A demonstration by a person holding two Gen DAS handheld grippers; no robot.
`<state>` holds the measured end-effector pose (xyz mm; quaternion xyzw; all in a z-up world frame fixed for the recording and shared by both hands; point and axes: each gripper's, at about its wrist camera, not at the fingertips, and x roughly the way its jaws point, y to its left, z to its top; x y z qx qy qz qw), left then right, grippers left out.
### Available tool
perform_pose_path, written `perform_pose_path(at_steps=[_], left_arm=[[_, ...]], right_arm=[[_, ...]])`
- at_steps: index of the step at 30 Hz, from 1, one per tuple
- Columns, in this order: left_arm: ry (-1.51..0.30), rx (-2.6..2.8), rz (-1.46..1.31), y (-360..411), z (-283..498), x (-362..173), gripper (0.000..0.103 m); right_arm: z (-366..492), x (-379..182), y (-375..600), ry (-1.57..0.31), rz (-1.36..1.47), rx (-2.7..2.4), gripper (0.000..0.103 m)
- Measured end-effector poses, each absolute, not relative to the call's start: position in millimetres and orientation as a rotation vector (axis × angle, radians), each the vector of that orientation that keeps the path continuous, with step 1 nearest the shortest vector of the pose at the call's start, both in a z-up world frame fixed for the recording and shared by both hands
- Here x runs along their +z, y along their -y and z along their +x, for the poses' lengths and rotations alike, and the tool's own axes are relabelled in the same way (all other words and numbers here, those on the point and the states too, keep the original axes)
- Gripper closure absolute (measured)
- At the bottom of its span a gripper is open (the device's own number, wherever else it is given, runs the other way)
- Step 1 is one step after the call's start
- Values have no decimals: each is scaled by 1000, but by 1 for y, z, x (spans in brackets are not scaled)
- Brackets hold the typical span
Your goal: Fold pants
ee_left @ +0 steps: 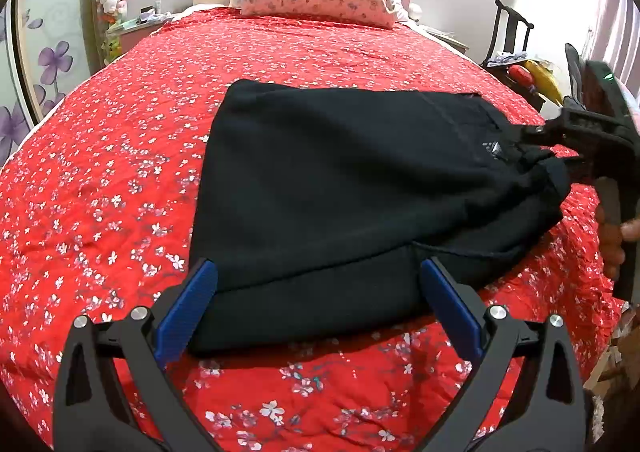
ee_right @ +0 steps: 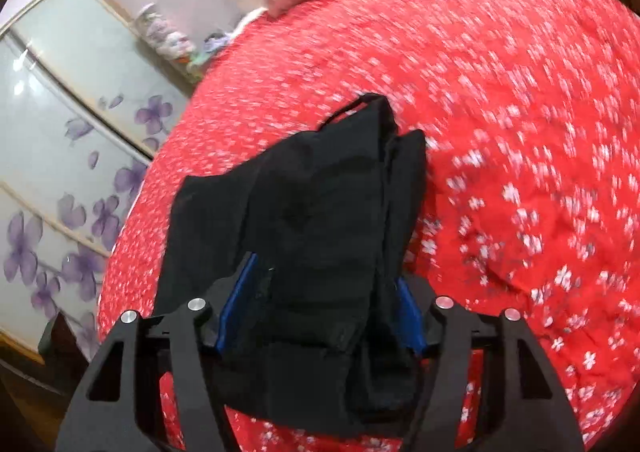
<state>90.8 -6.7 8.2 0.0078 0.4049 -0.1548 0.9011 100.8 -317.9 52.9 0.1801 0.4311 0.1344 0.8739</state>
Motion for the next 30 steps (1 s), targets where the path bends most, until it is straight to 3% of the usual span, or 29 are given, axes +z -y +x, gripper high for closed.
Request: perform_pose_path(at_steps=[6, 11, 15, 18, 20, 22, 30], left_arm=[[-837, -315, -2, 2, 91, 7, 2], [-821, -389, -171, -24, 90, 27, 2], [-826, -408, -367, -65, 112, 44, 2], [-907, -397, -454, -84, 141, 37, 2], [-960, -395, -496, -88, 156, 28, 2], [-1041, -398, -541, -89, 174, 13, 2], [-1111, -449, -635, -76, 201, -7, 5]], right_arm=[[91, 70, 284, -836, 140, 303, 38], [113, 31, 350, -941, 623, 290, 44], [118, 3, 379, -967, 849, 297, 44], [121, -11, 383, -995, 898, 302, 44], [119, -13, 384, -971, 901, 327, 58], [114, -4, 381, -932, 859, 377, 62], [113, -12, 387, -930, 889, 382, 63]])
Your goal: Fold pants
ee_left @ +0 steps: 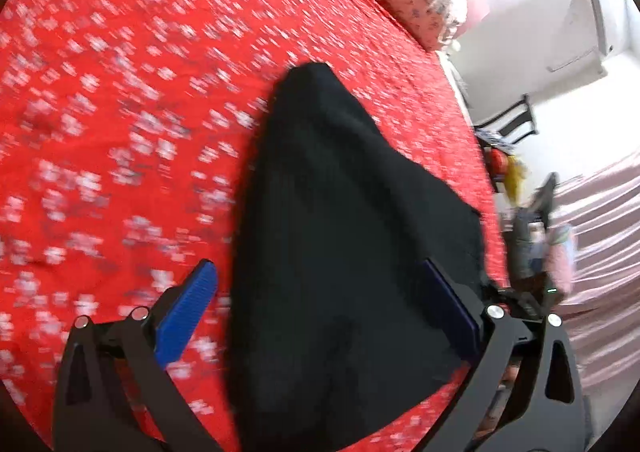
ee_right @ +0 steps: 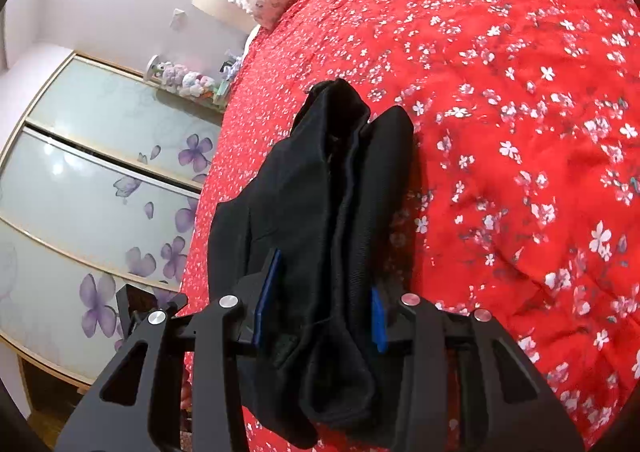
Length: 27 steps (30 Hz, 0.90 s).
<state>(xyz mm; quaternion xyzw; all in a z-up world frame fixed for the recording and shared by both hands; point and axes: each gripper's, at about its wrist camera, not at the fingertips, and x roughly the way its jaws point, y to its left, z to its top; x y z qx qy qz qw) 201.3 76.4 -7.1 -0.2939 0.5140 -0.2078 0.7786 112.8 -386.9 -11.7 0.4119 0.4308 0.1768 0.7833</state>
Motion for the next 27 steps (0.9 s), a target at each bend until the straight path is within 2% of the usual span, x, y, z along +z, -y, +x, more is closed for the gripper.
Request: perform_pose_path(at_steps=[2, 4, 5, 6, 7, 8, 10, 14, 27], left_arm=[[-1130, -450, -657, -71, 206, -12, 10], [-1140, -419, -648, -68, 210, -15, 30], [-1141, -402, -648, -68, 211, -16, 34], [-1139, -387, -654, -69, 211, -17, 46], [-1135, -384, -660, -70, 210, -18, 70], [-1141, -382, -660, -69, 209, -18, 78], [-1128, -376, -650, -68, 207, -18, 86], [-1087, -360, -574, -60, 200, -4, 93], [-964, -450, -501, -26, 203, 53, 94]], right_arm=[[110, -15, 389, -928, 905, 383, 62], [109, -16, 390, -925, 907, 381, 62], [108, -16, 389, -925, 901, 376, 60], [109, -17, 388, -928, 894, 368, 58], [108, -18, 388, -931, 895, 365, 55], [109, -19, 388, -936, 900, 364, 54], [112, -21, 383, -942, 894, 359, 52], [107, -10, 385, -900, 963, 391, 63], [127, 41, 394, -789, 994, 471, 70]])
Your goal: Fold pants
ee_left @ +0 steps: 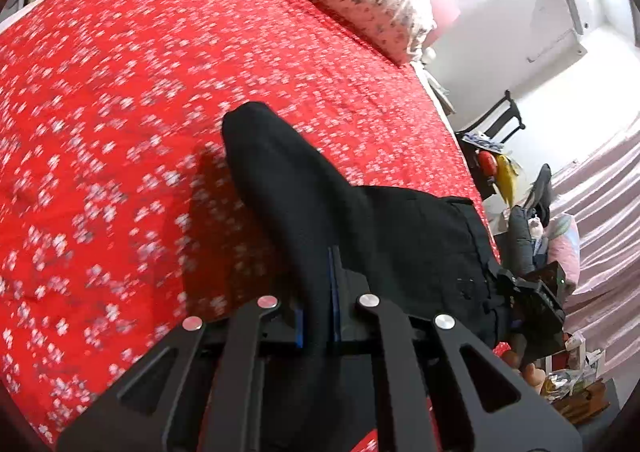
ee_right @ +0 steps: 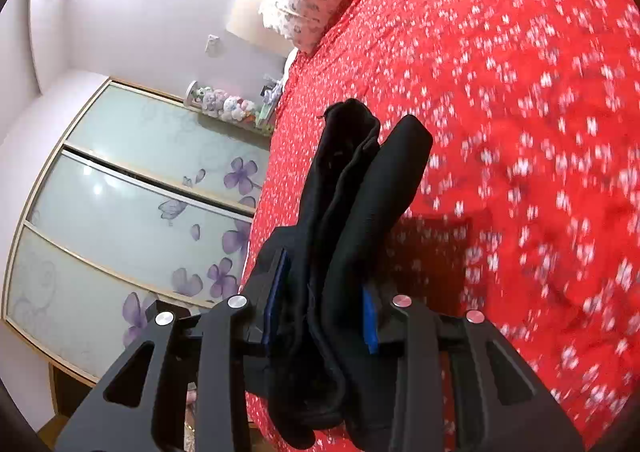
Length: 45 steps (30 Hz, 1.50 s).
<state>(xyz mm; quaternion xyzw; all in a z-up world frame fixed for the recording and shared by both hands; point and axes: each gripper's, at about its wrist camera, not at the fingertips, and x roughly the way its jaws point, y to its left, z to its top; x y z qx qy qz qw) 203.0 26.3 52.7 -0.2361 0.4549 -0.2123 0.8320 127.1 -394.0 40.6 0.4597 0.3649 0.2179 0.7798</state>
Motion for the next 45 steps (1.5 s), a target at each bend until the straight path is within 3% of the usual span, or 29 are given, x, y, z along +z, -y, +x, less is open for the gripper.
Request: perform_pose_path(at_steps=[8, 12, 14, 15, 16, 17, 19, 21, 22, 23, 25, 29, 31, 33, 37, 45], left_arm=[[-893, -516, -504, 9, 229, 56, 94], [-1006, -448, -501, 23, 250, 11, 94], [-1027, -422, -511, 19, 249, -8, 91], [-1029, -426, -532, 14, 247, -15, 80], [-1036, -415, -542, 10, 246, -19, 68], [-1042, -398, -552, 5, 245, -20, 64], [-1028, -372, -573, -8, 243, -13, 63], [-952, -333, -535, -17, 235, 9, 64], [-900, -330, -498, -16, 230, 23, 62], [-859, -341, -460, -11, 224, 35, 57], [-806, -399, -369, 13, 215, 56, 22], [-820, -528, -273, 61, 204, 63, 15], [-856, -527, -235, 78, 204, 53, 8], [-935, -486, -219, 86, 212, 33, 7], [-985, -478, -175, 87, 219, -2, 9], [-971, -413, -30, 104, 213, -7, 2]], right_arm=[[137, 44, 442, -662, 989, 382, 70], [140, 2, 457, -780, 979, 226, 70], [133, -14, 461, -782, 989, 219, 70], [130, -16, 461, -778, 994, 222, 69], [128, -14, 460, -785, 974, 202, 66], [126, -7, 460, -799, 938, 177, 58], [123, 12, 459, -792, 866, 129, 46], [117, 35, 457, -716, 814, 126, 43], [113, 50, 453, -654, 798, 155, 35], [113, 60, 447, -623, 797, 195, 16], [117, 71, 431, -633, 780, 290, 3], [130, 69, 399, -745, 729, 362, 3], [134, 56, 395, -810, 708, 315, 2], [136, 38, 396, -874, 713, 266, 1], [124, 27, 402, -832, 737, 279, 1], [121, 33, 399, -815, 753, 301, 1]])
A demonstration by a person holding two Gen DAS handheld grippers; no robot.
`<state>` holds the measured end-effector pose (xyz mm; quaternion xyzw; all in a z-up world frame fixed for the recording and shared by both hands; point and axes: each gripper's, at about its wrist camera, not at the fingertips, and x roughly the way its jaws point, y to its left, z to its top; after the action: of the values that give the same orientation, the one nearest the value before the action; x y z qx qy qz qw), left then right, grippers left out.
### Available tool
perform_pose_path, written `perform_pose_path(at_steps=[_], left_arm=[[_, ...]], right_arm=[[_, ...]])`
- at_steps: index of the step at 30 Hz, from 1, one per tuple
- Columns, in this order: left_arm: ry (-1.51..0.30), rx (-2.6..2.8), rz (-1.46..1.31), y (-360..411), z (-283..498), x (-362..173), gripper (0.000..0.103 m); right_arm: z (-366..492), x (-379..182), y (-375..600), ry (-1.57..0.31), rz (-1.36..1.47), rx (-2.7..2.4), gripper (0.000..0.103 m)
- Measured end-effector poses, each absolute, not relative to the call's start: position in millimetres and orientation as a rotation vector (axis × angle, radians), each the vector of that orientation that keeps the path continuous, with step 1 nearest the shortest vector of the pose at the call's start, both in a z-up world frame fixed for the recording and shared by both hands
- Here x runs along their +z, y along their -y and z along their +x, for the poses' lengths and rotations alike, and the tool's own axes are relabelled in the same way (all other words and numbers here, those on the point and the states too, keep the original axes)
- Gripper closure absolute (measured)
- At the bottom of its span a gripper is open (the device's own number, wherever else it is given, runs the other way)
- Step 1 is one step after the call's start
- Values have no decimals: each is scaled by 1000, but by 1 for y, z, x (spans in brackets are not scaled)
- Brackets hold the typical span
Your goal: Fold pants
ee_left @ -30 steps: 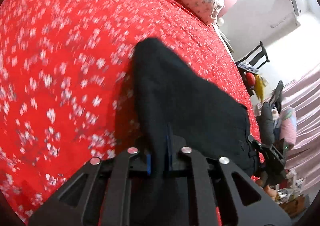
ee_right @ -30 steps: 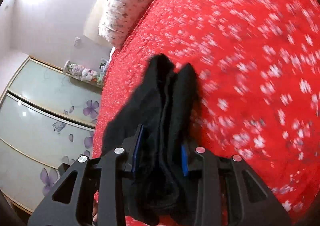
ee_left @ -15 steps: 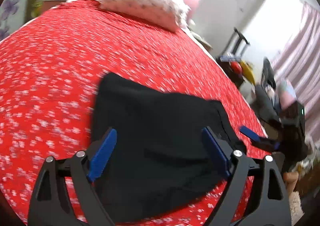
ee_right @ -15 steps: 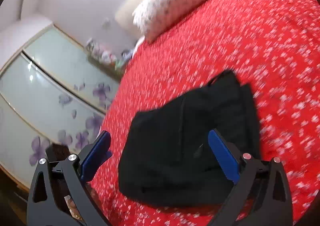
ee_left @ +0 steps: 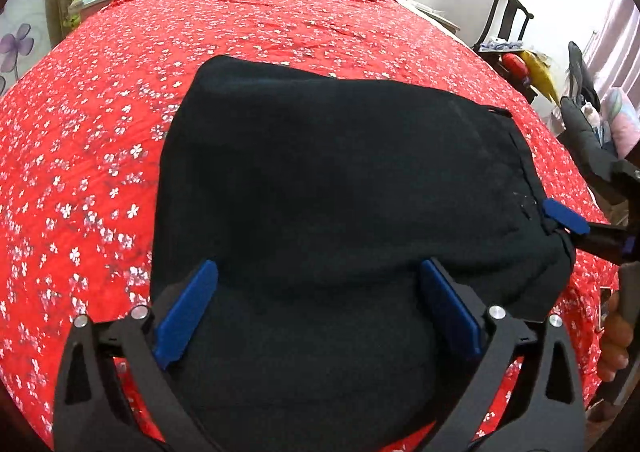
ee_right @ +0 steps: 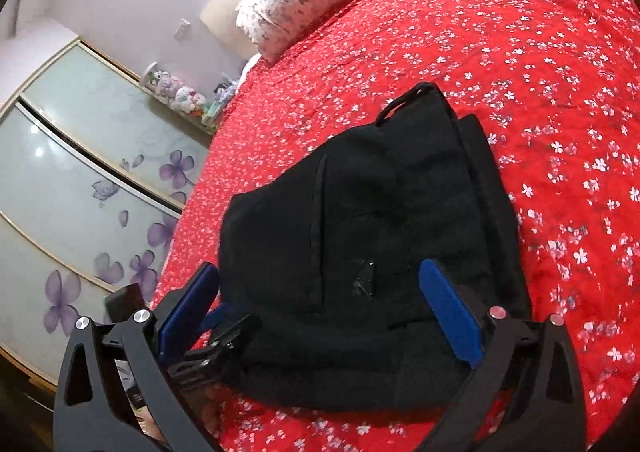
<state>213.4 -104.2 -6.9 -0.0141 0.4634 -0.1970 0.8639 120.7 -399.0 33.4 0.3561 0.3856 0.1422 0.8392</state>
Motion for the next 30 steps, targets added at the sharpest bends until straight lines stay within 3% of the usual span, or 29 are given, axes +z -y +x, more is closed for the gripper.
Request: perform_pose_path(at_steps=[10, 15, 22, 30], left_arm=[[-902, -422, -1, 100, 169, 13, 2], [-933, -420, 42, 111, 167, -3, 2], [-907, -424, 14, 109, 167, -7, 2], [-772, -351, 96, 93, 101, 12, 2]], right_arm=[[72, 54, 407, -737, 858, 420, 1], [85, 18, 407, -875, 854, 304, 1], [78, 11, 411, -792, 888, 333, 1], [37, 12, 389, -817, 703, 188, 1]])
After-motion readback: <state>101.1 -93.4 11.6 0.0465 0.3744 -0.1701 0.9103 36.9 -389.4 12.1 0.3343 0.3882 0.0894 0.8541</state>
